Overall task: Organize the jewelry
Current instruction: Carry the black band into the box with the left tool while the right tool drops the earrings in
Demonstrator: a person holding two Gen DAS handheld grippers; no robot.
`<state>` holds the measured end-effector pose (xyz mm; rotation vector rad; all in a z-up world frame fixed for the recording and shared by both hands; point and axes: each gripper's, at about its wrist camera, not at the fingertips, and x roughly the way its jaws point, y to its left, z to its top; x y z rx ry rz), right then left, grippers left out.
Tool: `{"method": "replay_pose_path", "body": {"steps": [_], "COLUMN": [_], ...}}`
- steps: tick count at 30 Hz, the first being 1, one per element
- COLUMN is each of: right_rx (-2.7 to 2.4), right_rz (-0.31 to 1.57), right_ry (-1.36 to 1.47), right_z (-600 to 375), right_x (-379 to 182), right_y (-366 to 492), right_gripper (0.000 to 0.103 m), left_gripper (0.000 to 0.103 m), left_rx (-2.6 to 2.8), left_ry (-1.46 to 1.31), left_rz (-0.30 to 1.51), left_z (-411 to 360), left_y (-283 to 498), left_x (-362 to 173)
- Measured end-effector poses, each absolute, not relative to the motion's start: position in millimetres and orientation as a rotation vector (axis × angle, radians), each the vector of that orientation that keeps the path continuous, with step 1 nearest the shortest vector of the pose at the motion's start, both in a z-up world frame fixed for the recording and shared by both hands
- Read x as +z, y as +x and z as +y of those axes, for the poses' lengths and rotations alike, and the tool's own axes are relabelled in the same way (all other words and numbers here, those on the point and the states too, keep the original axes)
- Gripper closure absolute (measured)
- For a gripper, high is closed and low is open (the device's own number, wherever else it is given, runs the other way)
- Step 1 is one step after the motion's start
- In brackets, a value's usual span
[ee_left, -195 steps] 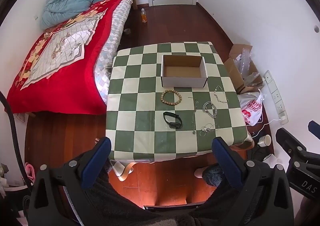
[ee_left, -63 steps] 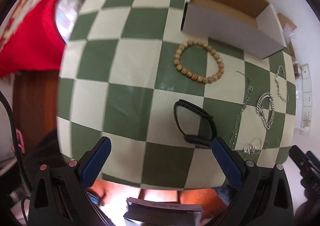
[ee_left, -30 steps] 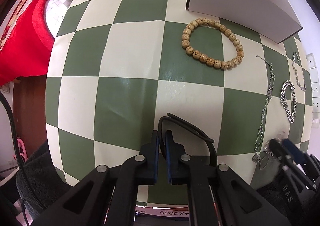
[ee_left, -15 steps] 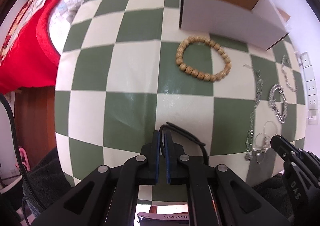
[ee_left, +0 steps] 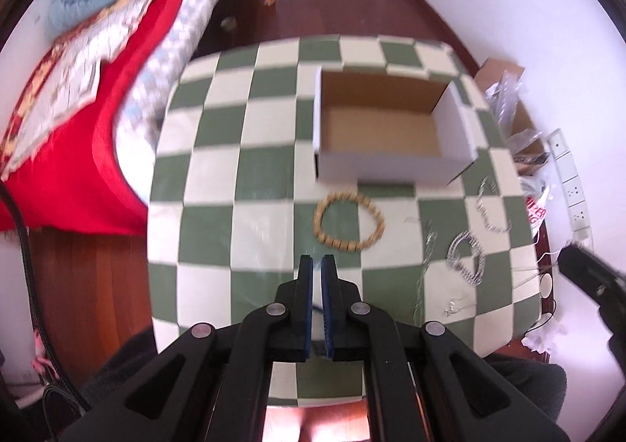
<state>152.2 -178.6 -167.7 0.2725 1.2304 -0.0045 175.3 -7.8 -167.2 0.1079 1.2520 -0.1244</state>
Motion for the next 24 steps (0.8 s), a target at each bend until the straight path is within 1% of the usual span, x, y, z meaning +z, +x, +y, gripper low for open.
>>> {"method": "replay_pose_path", "body": {"steps": [7, 14, 19, 24], "right_rx": [0.004, 0.016, 0.022, 0.022], "right_rz": [1.099, 0.988, 0.958, 0.974], "right_ry": [0.251, 0.202, 0.172, 0.166], "right_z": [-185.6, -187.5, -183.1, -177.2], "right_x": [-92.3, -23.7, 2.7, -6.2], "right_y": [176.2, 209.9, 240.0, 267.1], "right_gripper": [0.099, 0.099, 0.099, 0.099], "left_gripper": [0.101, 0.101, 0.101, 0.101], "left_rx": [-0.144, -0.163, -0.192, -0.217], "left_ry": [0.114, 0.112, 0.097, 0.032], "left_rz": [1.149, 1.094, 1.119, 1.208], "left_z": [-11.4, -9.8, -11.1, -9.9], "left_y": [205.7, 239.3, 273.3, 312.0], "left_x": [-115.0, -78.6, -79.4, -107.2]}}
